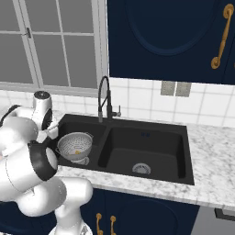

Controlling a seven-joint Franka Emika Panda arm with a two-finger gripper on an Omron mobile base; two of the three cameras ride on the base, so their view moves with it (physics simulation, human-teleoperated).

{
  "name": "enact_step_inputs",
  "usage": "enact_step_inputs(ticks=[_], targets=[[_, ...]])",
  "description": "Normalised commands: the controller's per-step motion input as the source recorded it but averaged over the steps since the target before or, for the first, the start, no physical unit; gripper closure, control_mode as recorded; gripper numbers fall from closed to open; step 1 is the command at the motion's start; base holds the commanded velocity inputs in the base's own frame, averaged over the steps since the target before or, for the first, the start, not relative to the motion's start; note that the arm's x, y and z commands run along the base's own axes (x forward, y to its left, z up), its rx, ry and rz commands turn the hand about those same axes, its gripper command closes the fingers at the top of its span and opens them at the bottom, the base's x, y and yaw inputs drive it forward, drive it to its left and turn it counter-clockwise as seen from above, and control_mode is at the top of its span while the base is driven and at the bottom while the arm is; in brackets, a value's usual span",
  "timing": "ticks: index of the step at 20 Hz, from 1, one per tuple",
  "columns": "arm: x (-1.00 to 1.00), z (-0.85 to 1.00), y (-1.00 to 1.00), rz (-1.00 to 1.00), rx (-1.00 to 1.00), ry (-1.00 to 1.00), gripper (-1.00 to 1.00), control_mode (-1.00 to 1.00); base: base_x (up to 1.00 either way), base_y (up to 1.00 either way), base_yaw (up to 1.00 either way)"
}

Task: Put the colander in the sink, put the pear, kiwi, peach in the colander, and turn on the sink faucet and pour water over the colander.

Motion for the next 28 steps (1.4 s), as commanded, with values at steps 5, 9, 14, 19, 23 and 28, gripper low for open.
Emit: enact_step_inputs(ticks=[5, 9, 14, 19, 23, 28], targets=[[-0.2, 0.63, 0.99, 0.14, 0.09, 0.0, -1.0, -1.0, 0.0, 0.0, 0.0], [0.0, 0.16, 0.95, 0.13, 0.0, 0.0, -1.0, -1.0, 0.0, 0.0, 0.0], [-0.02, 0.01, 0.71, 0.09, -0.03, 0.0, -1.0, -1.0, 0.0, 0.0, 0.0], [0.0, -0.07, 0.39, 0.0, -0.15, 0.0, -1.0, -1.0, 0.0, 0.0, 0.0], [0.0, -0.1, 0.44, 0.0, -0.16, 0.0, -1.0, -1.0, 0.0, 0.0, 0.0], [0.0, -0.18, 0.28, 0.0, -0.15, 0.0, -1.0, -1.0, 0.0, 0.0, 0.0]])
